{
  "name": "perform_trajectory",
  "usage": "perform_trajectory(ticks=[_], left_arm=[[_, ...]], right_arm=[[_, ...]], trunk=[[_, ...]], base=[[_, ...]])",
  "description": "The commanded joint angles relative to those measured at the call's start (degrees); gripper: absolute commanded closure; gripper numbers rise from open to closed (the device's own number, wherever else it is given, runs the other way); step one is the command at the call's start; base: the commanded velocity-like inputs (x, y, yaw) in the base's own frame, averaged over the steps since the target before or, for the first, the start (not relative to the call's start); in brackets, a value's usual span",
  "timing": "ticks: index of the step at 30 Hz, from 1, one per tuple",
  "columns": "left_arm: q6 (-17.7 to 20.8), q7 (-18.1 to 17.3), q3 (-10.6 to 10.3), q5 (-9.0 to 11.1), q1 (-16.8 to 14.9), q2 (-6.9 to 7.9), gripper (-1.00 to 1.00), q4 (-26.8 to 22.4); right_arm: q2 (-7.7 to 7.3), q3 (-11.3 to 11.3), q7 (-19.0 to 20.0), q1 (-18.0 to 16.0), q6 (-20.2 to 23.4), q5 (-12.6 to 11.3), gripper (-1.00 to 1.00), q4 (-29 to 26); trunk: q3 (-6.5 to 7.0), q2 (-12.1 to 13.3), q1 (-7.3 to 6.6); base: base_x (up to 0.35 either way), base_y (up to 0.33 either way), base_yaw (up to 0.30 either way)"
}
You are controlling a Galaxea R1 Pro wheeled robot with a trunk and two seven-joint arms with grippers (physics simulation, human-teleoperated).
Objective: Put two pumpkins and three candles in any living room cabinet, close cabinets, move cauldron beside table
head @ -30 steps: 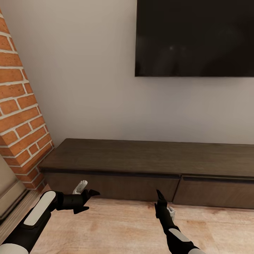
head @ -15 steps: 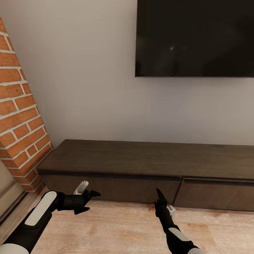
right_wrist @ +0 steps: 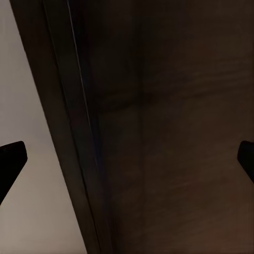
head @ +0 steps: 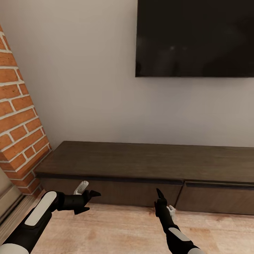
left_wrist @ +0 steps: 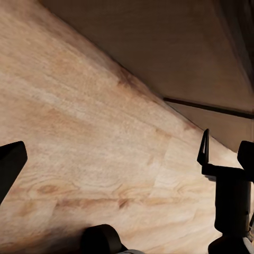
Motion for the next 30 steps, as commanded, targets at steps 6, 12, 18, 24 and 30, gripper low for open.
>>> perform_trajectory(ticks=[6,12,18,24,30], left_arm=[[0.0,0.5,-3.7,0.6,0.0,0.08,-1.00,-0.1],[0.0,0.5,-9.6,0.7,0.0,0.10,-1.00,-0.9],[0.0,0.5,-14.4,4.8,0.0,0.48,-1.00,-5.2],[0.0,0.8,-16.4,10.0,0.1,3.89,-1.00,-10.4],[-0.1,0.8,-18.8,10.2,0.3,4.61,-1.00,-9.7]], right_arm=[[-0.05,0.3,0.3,0.0,0.0,-0.6,-1.00,0.1],[-0.02,0.4,0.4,0.0,0.0,-0.6,-1.00,0.0],[0.03,0.5,1.8,0.0,0.0,-0.4,-1.00,0.0],[0.04,0.5,2.0,0.0,-0.6,-0.3,-1.00,0.0],[0.16,0.5,3.1,0.0,-1.3,-0.3,-1.00,0.0]], trunk=[[-0.05,0.0,0.00],[-0.05,0.0,0.00],[-0.05,0.0,0.00],[-0.05,0.0,0.00],[-0.05,0.0,0.00]], base=[[0.022,0.000,0.000],[0.001,0.000,0.000],[0.000,0.000,0.000],[0.122,0.035,0.000],[0.033,0.010,0.000]])
